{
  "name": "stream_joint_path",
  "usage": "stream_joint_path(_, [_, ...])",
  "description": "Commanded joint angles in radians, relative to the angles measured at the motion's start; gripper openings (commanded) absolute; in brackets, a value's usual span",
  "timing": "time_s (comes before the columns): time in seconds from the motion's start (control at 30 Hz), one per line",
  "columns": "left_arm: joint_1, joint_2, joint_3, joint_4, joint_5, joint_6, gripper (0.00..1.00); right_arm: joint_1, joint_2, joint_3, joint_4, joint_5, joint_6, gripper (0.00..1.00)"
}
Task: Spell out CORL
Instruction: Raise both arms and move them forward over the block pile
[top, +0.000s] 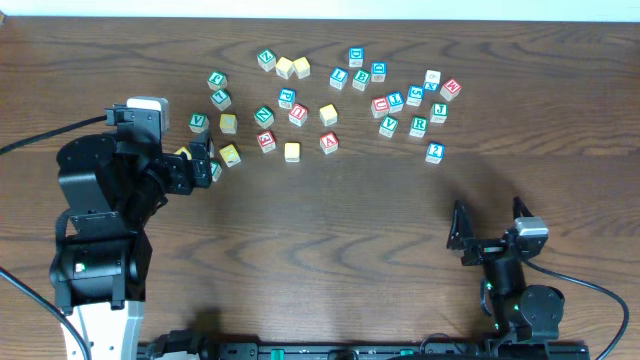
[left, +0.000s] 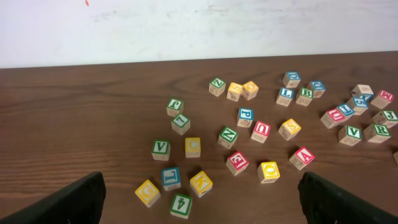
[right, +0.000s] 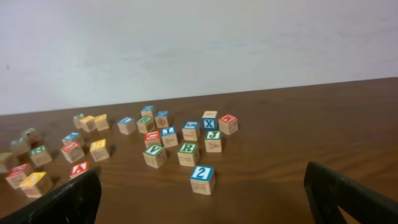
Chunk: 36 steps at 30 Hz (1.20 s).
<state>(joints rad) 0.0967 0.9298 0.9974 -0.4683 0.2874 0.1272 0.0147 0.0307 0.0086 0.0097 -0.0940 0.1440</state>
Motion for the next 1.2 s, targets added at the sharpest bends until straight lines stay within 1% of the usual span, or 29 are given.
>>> stream_joint_path(0.0, [0.005, 0.004, 0.024, -0.006, 0.014, -0.013, 0.98, -0.014, 0.052, 0.056, 0.002, -0.026, -0.015, 0.99])
stream_joint_path(0.1, [0.005, 0.004, 0.024, -0.002, 0.006, -0.037, 0.98, -0.014, 0.14, 0.128, 0.0, -0.056, -0.015, 0.99])
stream_joint_path(0.2, [0.005, 0.009, 0.024, -0.002, -0.008, -0.059, 0.98, -0.014, 0.265, 0.229, -0.008, -0.073, -0.015, 0.99])
stream_joint_path(0.37, [0.005, 0.027, 0.038, -0.013, -0.008, -0.083, 0.98, -0.014, 0.51, 0.438, -0.094, -0.101, -0.048, 0.99])
stream_joint_path(0.43, [0.005, 0.045, 0.068, -0.048, -0.01, -0.085, 0.98, -0.014, 0.61, 0.542, -0.161, -0.101, -0.065, 0.99])
stream_joint_path(0.6, [0.005, 0.118, 0.176, -0.159, -0.011, -0.079, 0.98, -0.014, 0.8, 0.792, -0.345, -0.126, -0.113, 0.99])
stream_joint_path(0.67, [0.005, 0.148, 0.218, -0.197, -0.011, -0.076, 0.98, -0.014, 0.872, 0.903, -0.439, -0.15, -0.127, 0.99])
stream_joint_path(0.7, [0.005, 0.171, 0.249, -0.222, -0.011, -0.076, 0.98, -0.014, 0.942, 1.001, -0.525, -0.169, -0.127, 0.99])
stream_joint_path(0.83, [0.005, 0.199, 0.279, -0.25, -0.011, -0.076, 0.98, -0.014, 1.093, 1.185, -0.683, -0.23, -0.14, 0.99])
stream_joint_path(0.93, [0.005, 0.214, 0.296, -0.265, -0.011, -0.076, 0.98, -0.013, 1.191, 1.282, -0.766, -0.296, -0.169, 0.99])
stream_joint_path(1.03, [0.004, 0.247, 0.335, -0.297, -0.011, -0.076, 0.98, -0.013, 1.28, 1.351, -0.817, -0.32, -0.169, 0.99])
stream_joint_path(1.17, [0.002, 0.323, 0.413, -0.364, -0.011, -0.076, 0.98, -0.013, 1.372, 1.398, -0.816, -0.345, -0.169, 0.99])
